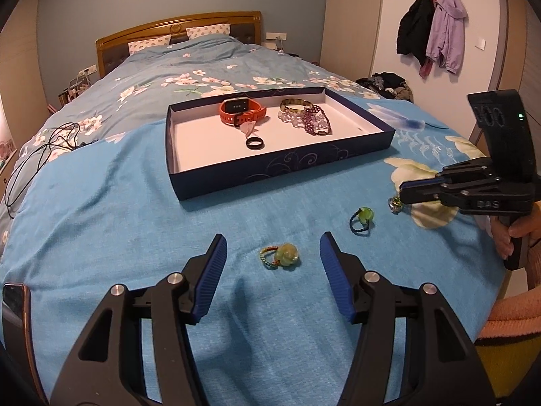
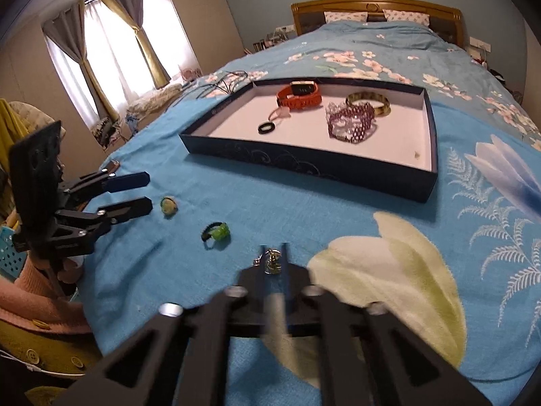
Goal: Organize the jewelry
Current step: 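Grasp the small gold green-stone ring with the right tool while the left tool grasps the green-bead ring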
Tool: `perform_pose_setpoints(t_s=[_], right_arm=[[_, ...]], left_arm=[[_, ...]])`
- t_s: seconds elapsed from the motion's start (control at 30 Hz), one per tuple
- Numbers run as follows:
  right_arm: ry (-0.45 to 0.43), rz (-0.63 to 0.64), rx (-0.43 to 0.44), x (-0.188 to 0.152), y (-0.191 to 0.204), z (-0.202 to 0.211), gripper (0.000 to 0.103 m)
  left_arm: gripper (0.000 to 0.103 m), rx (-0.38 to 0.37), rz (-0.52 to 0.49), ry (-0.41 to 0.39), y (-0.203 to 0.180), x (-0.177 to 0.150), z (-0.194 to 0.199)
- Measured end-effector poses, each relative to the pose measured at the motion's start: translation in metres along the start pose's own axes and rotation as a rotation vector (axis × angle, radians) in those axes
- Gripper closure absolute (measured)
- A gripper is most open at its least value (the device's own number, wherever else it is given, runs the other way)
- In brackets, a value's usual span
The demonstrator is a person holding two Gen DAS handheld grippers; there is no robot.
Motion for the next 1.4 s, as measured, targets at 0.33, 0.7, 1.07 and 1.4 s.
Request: perform_pose_setpoints(t_s=[0.33, 0.7, 1.07, 1.4], right_arm=[[-0.079, -0.004, 0.019, 0.013, 0.003, 0.020, 0.102], [-0.075, -0.031, 0.029, 0.011, -0.002, 0.019, 0.102], [-0.077, -0.056, 0.026, 0.008, -0.009, 0.018, 0.102], [-0.088, -0.066, 0.034, 0.009, -0.010, 0.017, 0.102]], left_arm=[[0.046, -0.013, -0.018, 0.013, -0.005, -0.001, -0.003], [0.046, -0.015, -0.030, 0.027, -0.010, -0.003, -0.007], [0.051, -0.005, -0.021, 0.076, -0.007, -0.007, -0.018], [0.077, 0.005, -0.018, 0.121, -0.005, -0.012, -0.028]])
Point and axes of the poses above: each gripper's, at about its wrist camera, not at the fingertips, and z roughly against the way its jaws point, y to its left, x to its top, the point moved 8 cm from there along -z, roughly the way its jaws point, and after that the axes turned 7 degrees about x, right-handed, at the moved point
